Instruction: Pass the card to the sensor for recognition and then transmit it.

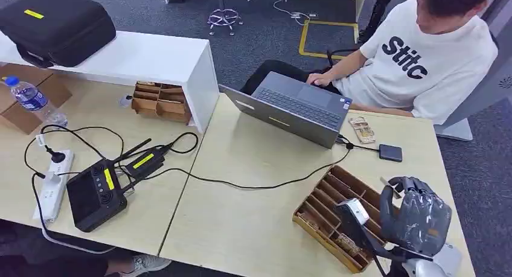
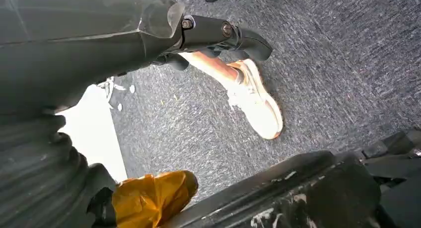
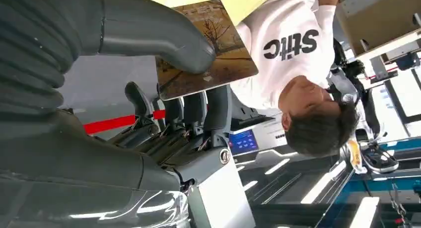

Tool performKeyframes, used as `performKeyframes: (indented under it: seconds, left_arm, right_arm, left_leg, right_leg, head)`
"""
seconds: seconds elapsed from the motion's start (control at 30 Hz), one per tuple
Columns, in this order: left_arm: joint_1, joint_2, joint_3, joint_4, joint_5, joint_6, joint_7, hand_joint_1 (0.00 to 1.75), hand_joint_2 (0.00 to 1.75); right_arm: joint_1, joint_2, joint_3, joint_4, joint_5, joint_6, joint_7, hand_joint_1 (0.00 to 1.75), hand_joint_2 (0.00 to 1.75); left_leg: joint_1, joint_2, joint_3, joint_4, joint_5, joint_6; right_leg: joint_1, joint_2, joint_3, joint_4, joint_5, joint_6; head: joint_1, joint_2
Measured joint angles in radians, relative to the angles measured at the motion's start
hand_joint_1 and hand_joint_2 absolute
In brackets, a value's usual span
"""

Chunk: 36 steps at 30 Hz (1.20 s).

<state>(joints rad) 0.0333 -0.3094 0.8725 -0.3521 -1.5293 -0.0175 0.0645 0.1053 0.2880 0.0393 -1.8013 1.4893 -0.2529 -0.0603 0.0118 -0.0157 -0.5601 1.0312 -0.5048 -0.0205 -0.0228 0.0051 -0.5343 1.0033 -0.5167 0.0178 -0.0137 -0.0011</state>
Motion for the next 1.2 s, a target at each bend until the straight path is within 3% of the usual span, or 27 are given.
performKeyframes:
  seconds: [0.2,0.3,0.5,0.63,0.77,0.93,1.2]
  left_arm:
    - [0.000,0.001,-0.002,0.000,0.000,0.000,0.000,0.00,1.75]
    - [-0.001,0.002,-0.010,0.000,0.000,-0.003,0.000,0.00,1.75]
    - [-0.007,0.015,-0.058,0.002,0.000,-0.011,0.000,0.00,1.75]
    - [-0.013,0.027,-0.088,0.010,0.000,-0.012,-0.003,0.00,1.75]
    - [-0.019,0.034,-0.107,0.019,0.000,-0.013,-0.003,0.00,1.75]
    - [-0.021,0.038,-0.114,0.024,0.000,-0.013,-0.004,0.00,1.75]
    - [-0.022,0.040,-0.122,0.029,0.000,-0.010,-0.010,0.00,1.75]
  right_arm:
    - [-0.004,-0.003,0.006,-0.018,0.004,-0.002,0.000,1.34,1.75]
    - [-0.042,-0.011,0.018,-0.018,-0.003,0.028,0.014,1.47,1.75]
    - [-0.278,-0.036,-0.006,0.137,0.001,0.149,0.091,1.55,1.75]
    - [-0.435,-0.047,-0.051,0.286,0.054,0.177,0.127,1.57,1.75]
    - [-0.515,-0.051,-0.078,0.399,0.070,0.180,0.135,1.57,1.75]
    - [-0.549,-0.051,-0.090,0.462,0.072,0.178,0.137,1.57,1.75]
    - [-0.557,-0.051,-0.104,0.506,0.072,0.179,0.121,1.40,1.75]
  left_leg:
    - [0.000,0.000,0.000,0.000,0.000,0.000]
    - [0.000,0.001,0.000,0.000,0.000,0.000]
    - [0.000,0.001,0.000,0.000,0.003,0.000]
    - [0.000,0.000,0.000,0.000,0.003,0.000]
    - [0.000,0.000,0.000,0.000,0.003,0.000]
    - [0.000,0.000,-0.002,0.000,0.003,0.000]
    - [0.000,0.000,-0.002,0.000,0.003,0.000]
  right_leg:
    - [0.000,0.000,0.000,0.000,0.000,0.000]
    - [0.000,0.000,0.000,0.000,0.000,0.000]
    - [0.000,0.001,0.000,0.000,0.002,0.000]
    - [0.000,0.001,0.000,0.000,0.003,0.000]
    - [0.000,0.001,0.000,0.000,0.003,0.000]
    - [0.000,0.001,-0.002,0.000,0.003,0.000]
    - [0.000,0.000,-0.002,0.000,0.003,0.000]
  head:
    - [0.000,0.000]
    - [0.000,0.000]
    - [0.000,0.000]
    - [0.000,0.000]
    - [0.000,0.000]
    - [0.000,0.000]
    - [0.000,0.000]
